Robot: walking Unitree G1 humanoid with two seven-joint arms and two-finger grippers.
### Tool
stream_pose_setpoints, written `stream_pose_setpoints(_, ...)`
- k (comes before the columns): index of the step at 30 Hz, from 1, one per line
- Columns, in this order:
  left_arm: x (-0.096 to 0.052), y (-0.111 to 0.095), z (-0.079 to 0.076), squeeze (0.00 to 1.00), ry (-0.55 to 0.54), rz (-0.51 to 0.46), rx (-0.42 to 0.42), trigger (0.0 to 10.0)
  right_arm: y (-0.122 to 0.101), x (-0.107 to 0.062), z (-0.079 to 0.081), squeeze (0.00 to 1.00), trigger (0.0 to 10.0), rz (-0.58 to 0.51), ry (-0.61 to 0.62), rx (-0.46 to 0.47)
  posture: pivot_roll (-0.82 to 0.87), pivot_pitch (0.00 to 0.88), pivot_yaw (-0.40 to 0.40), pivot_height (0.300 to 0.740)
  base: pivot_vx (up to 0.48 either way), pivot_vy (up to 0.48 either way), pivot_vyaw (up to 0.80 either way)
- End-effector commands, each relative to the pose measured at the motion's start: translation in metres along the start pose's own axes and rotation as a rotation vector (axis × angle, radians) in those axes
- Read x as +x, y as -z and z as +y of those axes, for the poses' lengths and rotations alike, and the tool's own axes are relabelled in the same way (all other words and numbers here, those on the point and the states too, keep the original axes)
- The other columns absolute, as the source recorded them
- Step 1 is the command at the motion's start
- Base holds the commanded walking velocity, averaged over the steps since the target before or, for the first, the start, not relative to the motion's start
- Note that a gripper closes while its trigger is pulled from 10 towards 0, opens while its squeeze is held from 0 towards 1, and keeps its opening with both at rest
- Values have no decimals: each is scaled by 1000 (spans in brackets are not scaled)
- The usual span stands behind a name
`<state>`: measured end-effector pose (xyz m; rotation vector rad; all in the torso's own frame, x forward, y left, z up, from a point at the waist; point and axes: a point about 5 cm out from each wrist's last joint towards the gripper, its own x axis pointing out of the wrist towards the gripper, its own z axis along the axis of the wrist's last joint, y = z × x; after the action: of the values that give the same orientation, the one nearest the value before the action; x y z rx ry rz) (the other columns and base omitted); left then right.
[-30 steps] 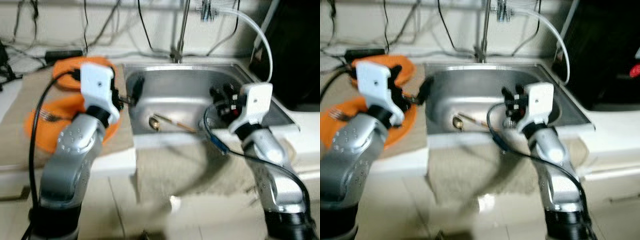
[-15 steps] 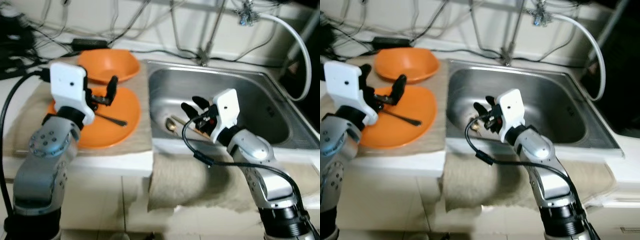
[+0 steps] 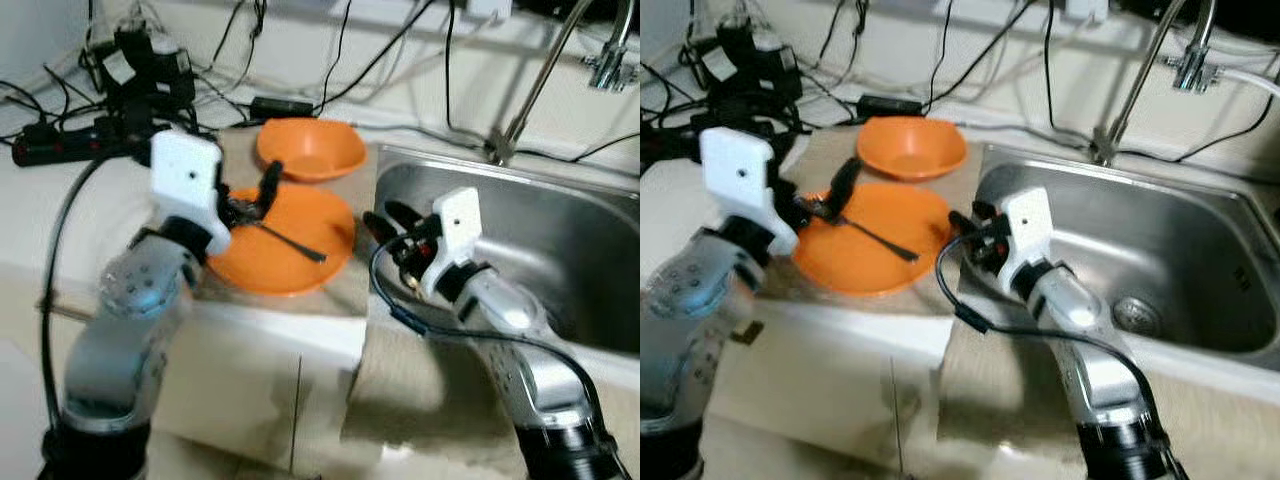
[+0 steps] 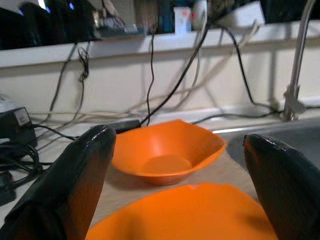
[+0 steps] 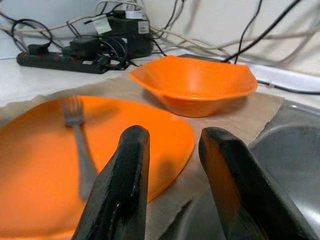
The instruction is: Kitchen organization
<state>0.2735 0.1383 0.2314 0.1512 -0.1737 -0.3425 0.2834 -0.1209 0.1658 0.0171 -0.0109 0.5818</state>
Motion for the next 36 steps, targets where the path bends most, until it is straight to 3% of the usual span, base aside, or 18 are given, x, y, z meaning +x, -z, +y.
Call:
stream_pose_setpoints(1,0,4,4,0,-5,38,16,10000,-3,-2,2,0,10000,-13,-1,10,-6,0,-56,740,0,0,0)
stream_pose_setpoints(8,-7,12,-1,0,115,105,44,10000,-8,-5,-7,0,10000,-29,53,1,-5,0,-51,740,0,0,0)
stream_pose_setpoints(13,-8,17,14,0,134,180,-7,10000,-18,-6,-16,0,10000,-54,30,-14,-7,0,-54,740,0,0,0)
stream_pose_setpoints(14,-8,16,18,1000,154,188,-8,10000,-19,-6,-17,0,10000,-56,24,-20,-6,0,-54,740,0,0,0)
stream_pose_setpoints(18,-12,19,28,1000,266,256,-30,10000,-19,-7,-22,0,10000,-42,-18,-60,-6,0,-59,740,0,0,0)
stream_pose_setpoints(22,-15,22,35,1000,345,356,-108,10000,-19,-9,-28,0,10000,-28,-37,-66,-3,0,-59,740,0,0,0)
stream_pose_setpoints(25,-6,15,40,1000,359,328,-135,10000,-19,-10,-32,0,10000,-12,-53,-87,-4,0,-57,740,0,0,0)
stream_pose_setpoints(32,11,13,44,1000,300,324,-37,10000,-21,-9,-35,0,10000,-21,-25,-63,-15,0,-49,740,0,0,0)
stream_pose_setpoints(33,14,12,44,588,266,303,-16,10000,-20,-8,-35,0,10000,-25,-10,-50,-15,0,-49,740,0,0,0)
stream_pose_setpoints(34,19,10,45,0,204,262,-2,10000,-19,-6,-35,0,10000,-28,15,-39,-15,0,-49,740,0,0,0)
stream_pose_setpoints(36,22,6,43,0,155,211,-25,10000,-17,-6,-34,0,10000,-30,25,-23,-14,0,-49,740,0,0,0)
